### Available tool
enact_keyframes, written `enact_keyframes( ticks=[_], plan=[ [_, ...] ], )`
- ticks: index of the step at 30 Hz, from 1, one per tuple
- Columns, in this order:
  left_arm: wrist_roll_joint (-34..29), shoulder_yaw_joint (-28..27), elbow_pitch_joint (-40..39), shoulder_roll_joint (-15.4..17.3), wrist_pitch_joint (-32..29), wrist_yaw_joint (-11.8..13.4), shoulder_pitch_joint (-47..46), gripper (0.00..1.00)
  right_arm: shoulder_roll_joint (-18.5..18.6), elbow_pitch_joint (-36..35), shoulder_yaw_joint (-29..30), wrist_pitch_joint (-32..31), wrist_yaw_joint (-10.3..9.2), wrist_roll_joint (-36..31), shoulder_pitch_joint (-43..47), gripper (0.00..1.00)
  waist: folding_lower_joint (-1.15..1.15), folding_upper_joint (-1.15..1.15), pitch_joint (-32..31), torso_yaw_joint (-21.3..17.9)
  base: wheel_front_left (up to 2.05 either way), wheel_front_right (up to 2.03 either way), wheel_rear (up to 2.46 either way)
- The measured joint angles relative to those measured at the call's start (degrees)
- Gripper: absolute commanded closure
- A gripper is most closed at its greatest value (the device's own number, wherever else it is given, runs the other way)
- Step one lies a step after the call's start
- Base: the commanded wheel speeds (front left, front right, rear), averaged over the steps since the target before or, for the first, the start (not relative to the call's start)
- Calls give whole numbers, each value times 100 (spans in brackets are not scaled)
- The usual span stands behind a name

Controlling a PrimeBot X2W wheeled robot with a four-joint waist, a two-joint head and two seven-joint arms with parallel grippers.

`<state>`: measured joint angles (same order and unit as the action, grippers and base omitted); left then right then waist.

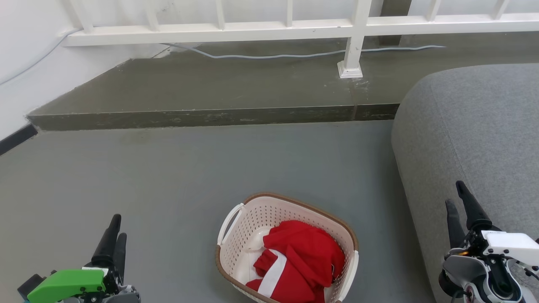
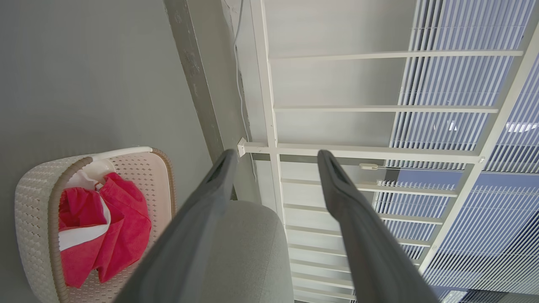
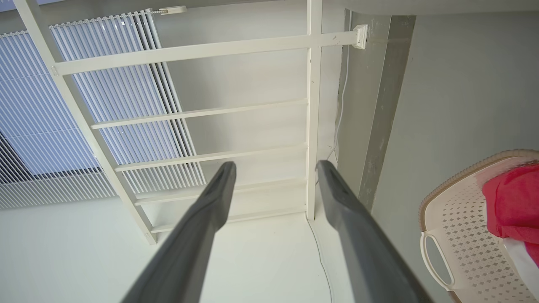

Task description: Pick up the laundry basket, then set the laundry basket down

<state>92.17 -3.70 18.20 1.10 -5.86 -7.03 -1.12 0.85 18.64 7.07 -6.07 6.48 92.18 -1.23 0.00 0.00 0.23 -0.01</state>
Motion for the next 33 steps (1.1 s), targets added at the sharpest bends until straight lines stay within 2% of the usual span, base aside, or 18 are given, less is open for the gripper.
enact_keyframes(
  ticks=[12, 20, 33],
  plan=[
    [-136, 123, -207, 7, 237, 0, -5, 0, 4, -193, -122, 176, 0, -55, -4, 0, 0, 0, 16, -4, 0, 0, 0],
    [-558, 347, -386, 123, 425, 0, -12, 0, 86, -361, -272, 347, 0, -294, -42, 0, 0, 0, 31, -11, 0, 0, 0],
    [-1608, 673, -425, 356, 716, 0, -29, 0, 403, -476, -703, 711, 2, -1220, -69, 0, 0, 0, 47, -33, 0, 0, 0]
  ],
)
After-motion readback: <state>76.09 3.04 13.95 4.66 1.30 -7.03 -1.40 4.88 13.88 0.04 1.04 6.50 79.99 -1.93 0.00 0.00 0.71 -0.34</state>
